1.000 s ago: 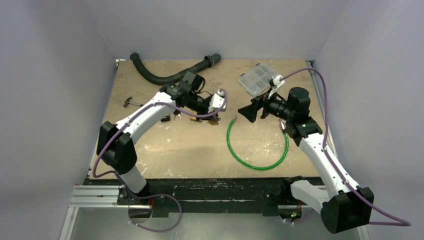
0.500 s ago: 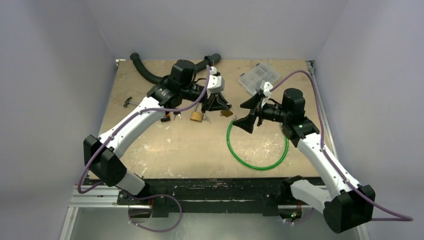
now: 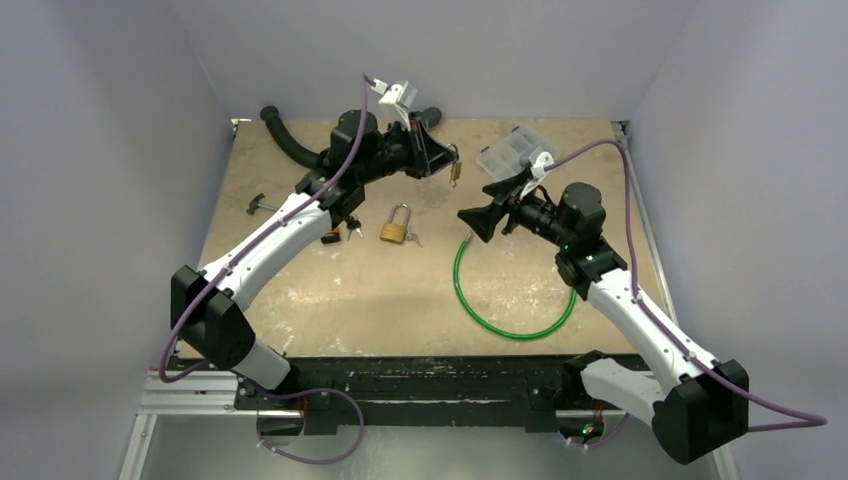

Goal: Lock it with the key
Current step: Pick up the lock from the center of the board.

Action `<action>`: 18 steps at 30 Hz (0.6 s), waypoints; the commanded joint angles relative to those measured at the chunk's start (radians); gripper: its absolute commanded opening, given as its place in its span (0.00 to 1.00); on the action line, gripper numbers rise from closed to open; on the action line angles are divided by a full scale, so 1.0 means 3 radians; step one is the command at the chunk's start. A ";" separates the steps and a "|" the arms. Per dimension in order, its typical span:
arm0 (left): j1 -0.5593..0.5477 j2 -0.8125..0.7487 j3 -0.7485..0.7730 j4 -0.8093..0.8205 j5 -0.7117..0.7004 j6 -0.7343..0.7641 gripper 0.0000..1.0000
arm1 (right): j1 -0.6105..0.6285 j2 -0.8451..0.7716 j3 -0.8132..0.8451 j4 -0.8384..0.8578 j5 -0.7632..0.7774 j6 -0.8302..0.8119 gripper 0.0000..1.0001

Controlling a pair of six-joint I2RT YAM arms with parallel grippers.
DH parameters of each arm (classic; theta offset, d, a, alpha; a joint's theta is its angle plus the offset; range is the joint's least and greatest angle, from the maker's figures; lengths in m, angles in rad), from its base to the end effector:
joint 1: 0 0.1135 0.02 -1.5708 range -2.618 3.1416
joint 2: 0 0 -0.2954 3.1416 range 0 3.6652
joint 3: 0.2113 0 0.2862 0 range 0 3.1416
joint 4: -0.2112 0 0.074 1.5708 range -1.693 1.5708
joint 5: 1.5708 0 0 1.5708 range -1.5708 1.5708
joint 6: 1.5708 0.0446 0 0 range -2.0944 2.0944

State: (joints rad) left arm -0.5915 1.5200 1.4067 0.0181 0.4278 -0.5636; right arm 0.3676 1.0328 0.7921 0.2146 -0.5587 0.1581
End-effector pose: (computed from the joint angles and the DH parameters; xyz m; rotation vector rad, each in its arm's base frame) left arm 0.3250 -0.2406 0.4256 0.3755 1.7708 -1.2047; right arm 0.2402 0.1178 0.3559 -0.6114 1.5429 0.8474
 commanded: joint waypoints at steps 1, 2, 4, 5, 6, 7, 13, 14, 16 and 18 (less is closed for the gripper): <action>-0.0007 0.0071 0.0318 -0.0295 -0.0950 -0.0792 0.00 | 0.0178 0.0221 0.0227 0.0206 0.0667 0.0132 0.90; -0.0007 0.0063 0.0293 -0.0303 -0.1025 -0.0838 0.00 | 0.0205 0.0284 0.0292 0.0176 0.0686 0.0148 0.89; -0.0009 0.0078 0.0285 -0.0388 -0.1118 -0.0961 0.00 | 0.0273 0.0401 0.0398 0.0154 0.0680 0.0158 0.89; -0.0012 0.0086 0.0280 -0.0414 -0.1130 -0.1014 0.00 | 0.0297 0.0455 0.0449 0.0142 0.0692 0.0159 0.89; -0.0012 0.0092 0.0266 -0.0418 -0.1130 -0.1059 0.00 | 0.0316 0.0496 0.0487 0.0146 0.0696 0.0156 0.89; -0.0012 0.0089 0.0248 -0.0422 -0.1130 -0.1088 0.00 | 0.0337 0.0534 0.0530 0.0158 0.0710 0.0144 0.89; -0.0018 0.0068 0.0201 -0.0544 -0.1316 -0.1286 0.00 | 0.0456 0.0712 0.0704 0.0136 0.0913 0.0126 0.84; -0.0017 0.0064 0.0201 -0.0559 -0.1332 -0.1298 0.00 | 0.0480 0.0743 0.0726 0.0129 0.0925 0.0127 0.83; -0.0022 0.0048 0.0192 -0.0555 -0.1344 -0.1333 0.00 | 0.0542 0.0793 0.0759 0.0132 0.0991 0.0111 0.82; -0.0024 0.0042 0.0166 -0.0520 -0.1323 -0.1370 0.00 | 0.0610 0.0851 0.0793 0.0144 0.1075 0.0077 0.81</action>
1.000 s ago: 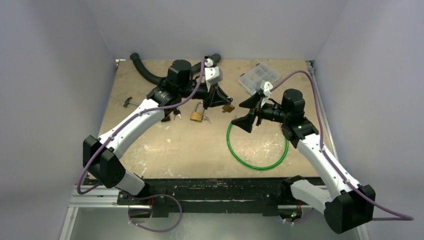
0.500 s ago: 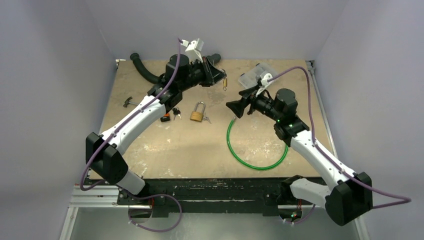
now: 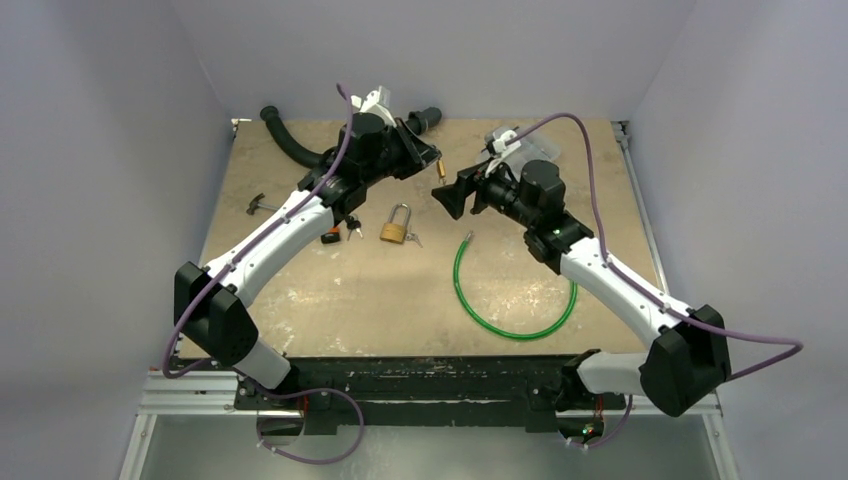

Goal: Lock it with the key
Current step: Pick up the lock from the center of the board.

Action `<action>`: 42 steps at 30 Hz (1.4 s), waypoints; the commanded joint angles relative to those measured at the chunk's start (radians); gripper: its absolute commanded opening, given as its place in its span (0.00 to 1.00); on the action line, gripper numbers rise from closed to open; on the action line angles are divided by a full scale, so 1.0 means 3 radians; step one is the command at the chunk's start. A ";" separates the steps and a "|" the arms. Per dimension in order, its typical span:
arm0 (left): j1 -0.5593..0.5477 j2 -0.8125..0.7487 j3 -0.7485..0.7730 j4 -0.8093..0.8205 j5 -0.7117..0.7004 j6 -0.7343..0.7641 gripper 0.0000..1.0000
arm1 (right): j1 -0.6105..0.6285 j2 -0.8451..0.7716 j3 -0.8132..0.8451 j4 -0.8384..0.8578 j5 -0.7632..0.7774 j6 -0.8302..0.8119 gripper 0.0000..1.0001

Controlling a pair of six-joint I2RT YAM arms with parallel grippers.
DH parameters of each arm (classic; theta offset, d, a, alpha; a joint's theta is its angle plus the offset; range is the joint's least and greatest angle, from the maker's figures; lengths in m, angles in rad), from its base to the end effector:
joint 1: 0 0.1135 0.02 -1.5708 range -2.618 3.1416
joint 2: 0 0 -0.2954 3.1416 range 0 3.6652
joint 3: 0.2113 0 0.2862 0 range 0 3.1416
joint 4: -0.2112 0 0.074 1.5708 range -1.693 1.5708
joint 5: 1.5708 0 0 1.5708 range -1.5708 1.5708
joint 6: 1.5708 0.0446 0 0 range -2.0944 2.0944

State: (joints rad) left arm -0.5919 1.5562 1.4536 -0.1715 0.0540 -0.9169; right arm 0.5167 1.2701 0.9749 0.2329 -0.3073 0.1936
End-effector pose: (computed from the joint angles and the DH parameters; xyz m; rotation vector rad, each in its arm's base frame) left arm 0.3425 -0.2332 0.4078 -0.2821 1.9727 -1.0730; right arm 0.2837 0.1767 0.3644 -0.5092 1.6115 0.7893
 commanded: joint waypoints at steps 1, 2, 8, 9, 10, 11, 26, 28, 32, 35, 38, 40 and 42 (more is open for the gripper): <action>-0.0027 -0.0075 0.0005 0.0124 -0.0073 -0.0204 0.00 | 0.0150 0.0092 0.0197 0.0087 0.0305 -0.0053 0.80; -0.0035 -0.0081 -0.0009 0.0134 -0.0076 -0.0206 0.00 | 0.0184 0.0127 0.0223 0.0088 0.0411 -0.0061 0.79; -0.0042 -0.0146 -0.0067 0.0154 -0.0082 -0.0236 0.00 | 0.0277 0.0300 0.0379 0.0088 0.0887 -0.0064 0.77; -0.0039 -0.0155 -0.0078 0.0161 -0.0074 -0.0242 0.00 | 0.0284 0.0321 0.0391 0.0088 0.0912 -0.0063 0.76; -0.0041 -0.0163 -0.0087 0.0167 -0.0066 -0.0256 0.00 | 0.0287 0.0344 0.0420 0.0088 0.0932 -0.0062 0.75; -0.0042 -0.0170 -0.0094 0.0170 -0.0059 -0.0261 0.00 | 0.0291 0.0372 0.0439 0.0085 0.0951 -0.0067 0.73; -0.0042 -0.0268 -0.0200 0.0285 -0.0009 -0.0271 0.00 | 0.0305 0.0479 0.0417 0.0021 0.0991 -0.0110 0.20; -0.0042 -0.0273 -0.0212 0.0295 0.0008 -0.0265 0.00 | 0.0305 0.0467 0.0417 0.0026 0.0914 -0.0092 0.07; -0.0038 -0.0305 -0.0237 0.0283 0.0004 -0.0192 0.10 | 0.0307 0.0419 0.0418 0.0049 0.0877 -0.0088 0.00; -0.0033 -0.0345 -0.0253 0.0256 -0.0038 -0.0139 0.34 | 0.0308 0.0368 0.0409 0.0053 0.0872 -0.0071 0.00; 0.0001 -0.0401 -0.0269 0.0258 -0.0022 -0.0034 0.63 | 0.0308 0.0313 0.0381 0.0057 0.0782 -0.0039 0.00; 0.0054 -0.0457 -0.0276 0.0296 0.0077 0.0123 0.80 | 0.0303 0.0260 0.0353 0.0076 0.0703 -0.0018 0.00; 0.0120 -0.0500 -0.0259 0.0339 0.0283 0.0368 0.91 | 0.0298 0.0205 0.0292 0.0062 0.0643 -0.0074 0.00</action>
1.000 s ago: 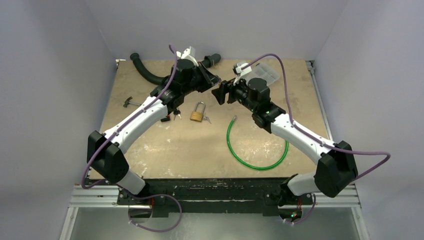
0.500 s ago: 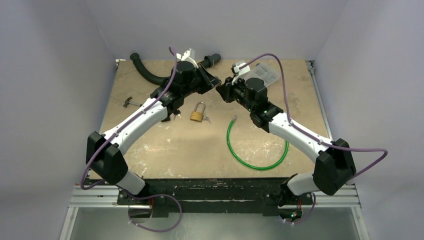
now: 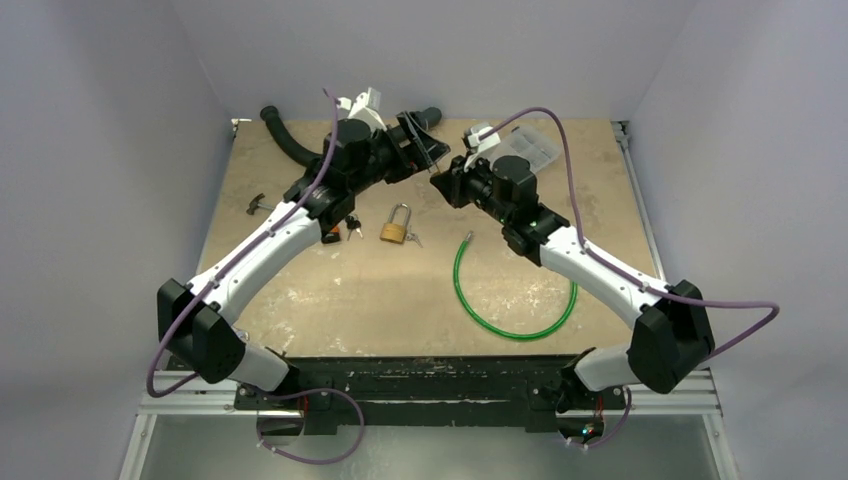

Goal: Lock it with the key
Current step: Pick up the lock from the center of the board.

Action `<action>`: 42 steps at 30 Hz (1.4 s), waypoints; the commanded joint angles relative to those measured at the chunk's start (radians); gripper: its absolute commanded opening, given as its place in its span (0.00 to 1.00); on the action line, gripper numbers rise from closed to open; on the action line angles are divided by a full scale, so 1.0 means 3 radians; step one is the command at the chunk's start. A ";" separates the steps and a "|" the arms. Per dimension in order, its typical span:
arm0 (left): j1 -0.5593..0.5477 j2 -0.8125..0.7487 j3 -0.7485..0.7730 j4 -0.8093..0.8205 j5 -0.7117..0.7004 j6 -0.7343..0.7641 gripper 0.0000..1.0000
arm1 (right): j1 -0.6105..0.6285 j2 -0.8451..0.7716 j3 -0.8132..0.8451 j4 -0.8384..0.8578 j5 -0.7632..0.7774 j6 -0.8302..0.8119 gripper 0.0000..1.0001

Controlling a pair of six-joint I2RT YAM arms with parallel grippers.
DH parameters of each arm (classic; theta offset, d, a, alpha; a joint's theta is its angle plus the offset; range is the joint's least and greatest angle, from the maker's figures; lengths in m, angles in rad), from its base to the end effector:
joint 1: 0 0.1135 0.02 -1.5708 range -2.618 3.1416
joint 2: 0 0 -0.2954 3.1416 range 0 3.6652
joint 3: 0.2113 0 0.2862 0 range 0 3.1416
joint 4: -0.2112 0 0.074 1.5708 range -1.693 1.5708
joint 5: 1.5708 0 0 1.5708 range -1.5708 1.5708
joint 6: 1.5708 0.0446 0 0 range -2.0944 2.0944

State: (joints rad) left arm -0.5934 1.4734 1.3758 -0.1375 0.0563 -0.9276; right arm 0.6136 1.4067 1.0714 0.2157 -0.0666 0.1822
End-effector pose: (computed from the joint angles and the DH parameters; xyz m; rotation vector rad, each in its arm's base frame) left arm 0.3227 -0.2207 0.4124 -0.2824 1.9352 -1.1030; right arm 0.3036 0.2174 0.3554 -0.4207 1.6809 0.6485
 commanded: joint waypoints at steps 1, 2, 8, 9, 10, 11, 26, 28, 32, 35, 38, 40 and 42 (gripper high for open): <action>0.0164 -0.0234 0.0028 0.0217 0.0405 0.0548 0.93 | -0.0032 -0.0290 -0.0063 0.0124 -0.0199 -0.0057 0.00; 0.0211 -0.0237 0.0071 0.0182 0.0547 0.0733 0.95 | -0.0035 -0.0326 -0.0099 0.0133 -0.0247 -0.0082 0.00; 0.0577 -0.0196 0.0307 -0.0272 0.1855 0.1941 1.00 | -0.0084 -0.0524 -0.0216 0.0050 -0.0777 -0.0331 0.00; 0.0674 -0.0201 0.0313 -0.0318 0.2227 0.2100 1.00 | -0.0086 -0.0592 -0.0239 0.0032 -0.0881 -0.0419 0.00; 0.0730 -0.0207 0.0313 -0.0340 0.2523 0.2239 1.00 | -0.0087 -0.0649 -0.0264 0.0000 -0.0953 -0.0519 0.00; 0.0776 -0.0203 0.0322 -0.0401 0.2765 0.2374 1.00 | -0.0082 -0.0700 -0.0287 -0.0033 -0.1011 -0.0641 0.00; 0.0396 0.0328 0.0565 -0.1661 0.3630 0.2918 0.73 | -0.0073 -0.1166 -0.0499 -0.0677 -0.1301 -0.2667 0.00; 0.0318 0.0405 0.0598 -0.1757 0.3628 0.2917 0.71 | -0.0072 -0.1161 -0.0485 -0.0713 -0.1318 -0.2735 0.00; 0.0286 0.0442 0.0576 -0.1745 0.3646 0.2892 0.67 | -0.0054 -0.1189 -0.0504 -0.0802 -0.1346 -0.2867 0.00; 0.0285 0.0455 0.0553 -0.1684 0.3601 0.2844 0.64 | -0.0036 -0.1207 -0.0518 -0.0840 -0.1388 -0.2956 0.00; 0.0285 0.0466 0.0528 -0.1569 0.3601 0.2751 0.63 | -0.0003 -0.1219 -0.0520 -0.0871 -0.1413 -0.3009 0.00; 0.0285 0.0477 0.0524 -0.1537 0.3583 0.2744 0.61 | 0.0016 -0.1222 -0.0521 -0.0872 -0.1422 -0.3012 0.00; 0.0285 0.0490 0.0524 -0.1517 0.3567 0.2743 0.59 | 0.0020 -0.1217 -0.0507 -0.0891 -0.1438 -0.3011 0.00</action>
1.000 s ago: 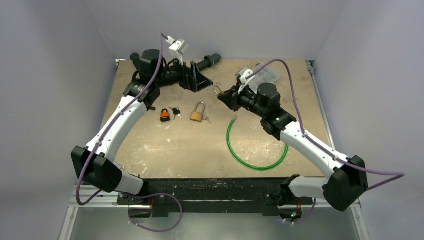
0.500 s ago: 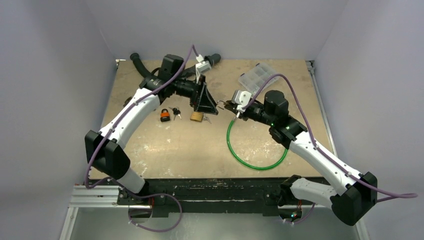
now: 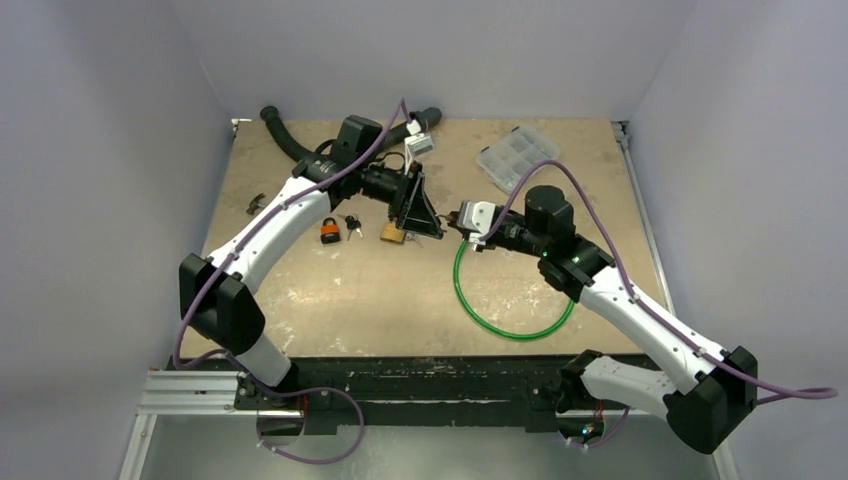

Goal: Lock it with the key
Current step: Pick up the lock from the center of the board.

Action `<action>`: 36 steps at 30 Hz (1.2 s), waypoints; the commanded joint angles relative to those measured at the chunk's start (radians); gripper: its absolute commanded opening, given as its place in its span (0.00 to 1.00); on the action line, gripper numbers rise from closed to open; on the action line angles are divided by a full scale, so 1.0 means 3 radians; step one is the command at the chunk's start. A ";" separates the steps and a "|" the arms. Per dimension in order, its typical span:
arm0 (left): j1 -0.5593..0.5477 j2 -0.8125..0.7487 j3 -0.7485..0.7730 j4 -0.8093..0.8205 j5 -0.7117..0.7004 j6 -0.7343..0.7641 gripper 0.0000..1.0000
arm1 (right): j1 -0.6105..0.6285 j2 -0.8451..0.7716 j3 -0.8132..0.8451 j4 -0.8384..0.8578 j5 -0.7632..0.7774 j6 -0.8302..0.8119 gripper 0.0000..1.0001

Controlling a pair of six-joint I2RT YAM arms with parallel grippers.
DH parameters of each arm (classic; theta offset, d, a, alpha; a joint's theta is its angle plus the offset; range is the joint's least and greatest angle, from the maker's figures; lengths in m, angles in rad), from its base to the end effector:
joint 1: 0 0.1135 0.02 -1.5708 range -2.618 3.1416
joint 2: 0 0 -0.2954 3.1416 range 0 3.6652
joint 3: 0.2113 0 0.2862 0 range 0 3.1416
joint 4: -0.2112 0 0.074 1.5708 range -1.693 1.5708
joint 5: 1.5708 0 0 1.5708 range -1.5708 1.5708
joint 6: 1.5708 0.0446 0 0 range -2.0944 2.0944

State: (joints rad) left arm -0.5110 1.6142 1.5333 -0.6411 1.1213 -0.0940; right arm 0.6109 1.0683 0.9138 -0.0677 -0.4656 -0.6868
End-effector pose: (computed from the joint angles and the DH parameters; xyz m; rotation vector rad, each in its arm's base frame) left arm 0.3176 -0.2241 0.3841 1.0519 1.9962 -1.5932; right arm 0.2134 0.1739 0.3636 -1.3232 1.1953 0.3619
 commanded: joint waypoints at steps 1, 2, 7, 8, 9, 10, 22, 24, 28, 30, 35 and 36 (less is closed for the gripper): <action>0.0011 0.0024 0.0002 0.0168 0.0012 -0.0040 0.58 | 0.0035 -0.0085 0.0025 0.0044 -0.0120 -0.0114 0.00; 0.0011 0.0025 0.0005 0.0179 0.0010 -0.0036 0.56 | 0.0040 -0.0081 0.0035 0.0031 -0.0140 -0.0114 0.00; 0.0011 -0.0016 -0.0036 0.0267 0.0028 -0.0015 0.30 | 0.0055 -0.0068 0.0047 -0.0013 -0.0182 -0.0079 0.00; 0.0011 -0.0038 -0.0056 0.0303 0.0034 -0.0004 0.19 | 0.0054 -0.0069 0.0051 -0.0025 -0.0196 -0.0051 0.00; 0.0011 -0.0066 -0.0088 0.0337 0.0036 0.0001 0.11 | 0.0055 -0.0062 0.0059 -0.0043 -0.0212 -0.0010 0.00; 0.0012 -0.0095 -0.0112 0.0368 0.0029 0.0001 0.02 | 0.0055 -0.0061 0.0069 -0.0078 -0.0230 0.0016 0.00; 0.0071 -0.0278 -0.0135 0.0405 0.0046 0.0190 0.00 | 0.0043 -0.0071 0.0064 -0.0432 -0.0278 0.0393 0.60; 0.0067 -0.0282 -0.0152 0.0409 0.0061 0.0190 0.00 | 0.0044 -0.0069 0.0069 -0.0392 -0.0274 0.0454 0.59; 0.0070 -0.0315 -0.0181 0.0392 0.0049 0.0292 0.00 | 0.0044 -0.0023 0.0165 -0.0329 -0.0395 0.0632 0.56; 0.0067 -0.0341 -0.0192 0.0417 0.0044 0.0299 0.00 | 0.0041 0.0015 0.0229 -0.0345 -0.0516 0.0738 0.52; 0.0067 -0.0424 -0.0207 0.0387 -0.0014 0.0594 0.00 | 0.0044 0.0100 0.0305 -0.0365 -0.0721 0.0970 0.40; 0.0067 -0.0448 -0.0218 0.0387 -0.0031 0.0625 0.00 | 0.0044 0.0108 0.0312 -0.0370 -0.0743 0.1002 0.36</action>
State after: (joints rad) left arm -0.4950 1.5440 1.4712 -0.5705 1.1038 0.0029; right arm 0.6174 1.0920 0.9562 -0.1886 -0.5877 -0.4728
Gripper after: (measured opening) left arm 0.060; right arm 0.416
